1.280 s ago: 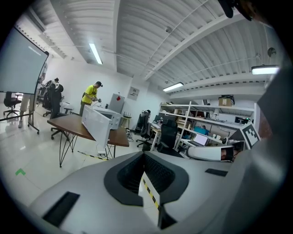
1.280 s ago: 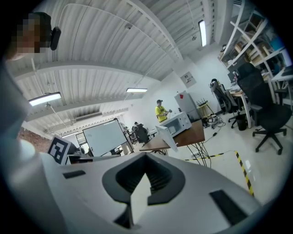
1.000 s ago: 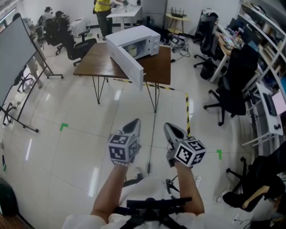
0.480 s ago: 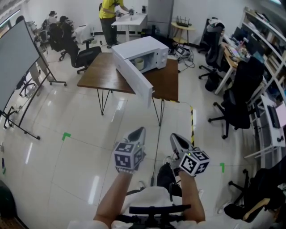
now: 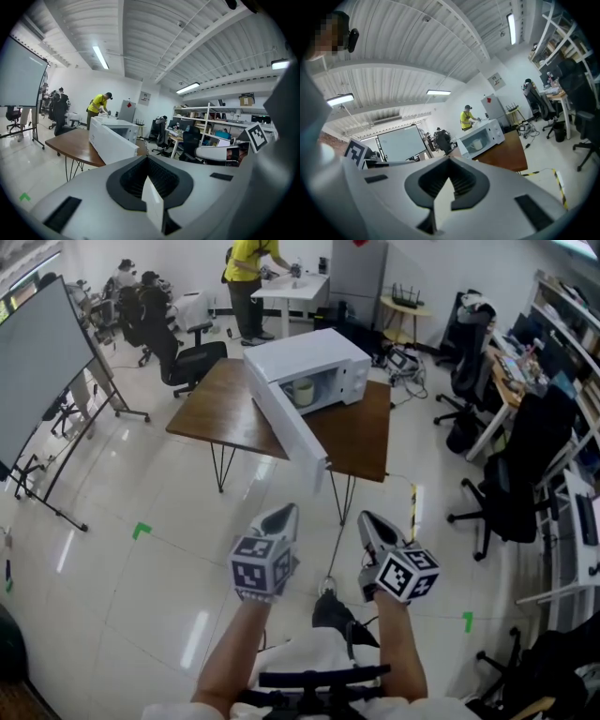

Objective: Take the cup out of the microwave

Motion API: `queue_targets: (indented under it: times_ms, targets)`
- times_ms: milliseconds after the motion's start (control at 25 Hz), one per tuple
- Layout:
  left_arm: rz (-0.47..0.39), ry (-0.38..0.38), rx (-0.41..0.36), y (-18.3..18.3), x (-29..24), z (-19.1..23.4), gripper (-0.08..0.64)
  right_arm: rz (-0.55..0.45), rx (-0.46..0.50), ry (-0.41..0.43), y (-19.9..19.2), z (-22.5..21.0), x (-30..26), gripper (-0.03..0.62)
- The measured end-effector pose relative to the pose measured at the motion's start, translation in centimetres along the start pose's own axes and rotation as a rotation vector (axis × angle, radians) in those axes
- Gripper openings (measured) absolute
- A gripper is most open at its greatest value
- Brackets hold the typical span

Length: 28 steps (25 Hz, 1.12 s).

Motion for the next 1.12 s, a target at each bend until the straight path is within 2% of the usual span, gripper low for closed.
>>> queue_targets:
  times_ms: [440, 680, 880, 1120]
  targets:
    - [-0.002, 0.084, -0.09, 5.1, -13.9, 3.2, -0.011, 0.033, 0.026, 0.13, 5.7, -7.4, -12.3, 0.015]
    - [0.054, 0.106, -0.124, 5.8, -19.2, 4.4, -0.011, 0.075, 0.029, 0.214, 6.3, -10.2, -17.1, 0.015]
    - [0.117, 0.1, -0.171, 6.3, -23.1, 5.5, -0.011, 0.099, 0.027, 0.233, 6.5, -12.5, -21.6, 0.028]
    - [0.131, 0.132, -0.141, 6.7, -25.9, 8.7, -0.012, 0.141, 0.03, 0.234, 5.2, -14.8, -27.1, 0.029]
Point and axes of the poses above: the fingertips, and each gripper's own axes: x backward along the fingers, z to its left, y out of its top, the point moved 6 cm from there along x, backward along the fingers, and after that the axes turned 11 degrees about -z, right-handed, at the moved point
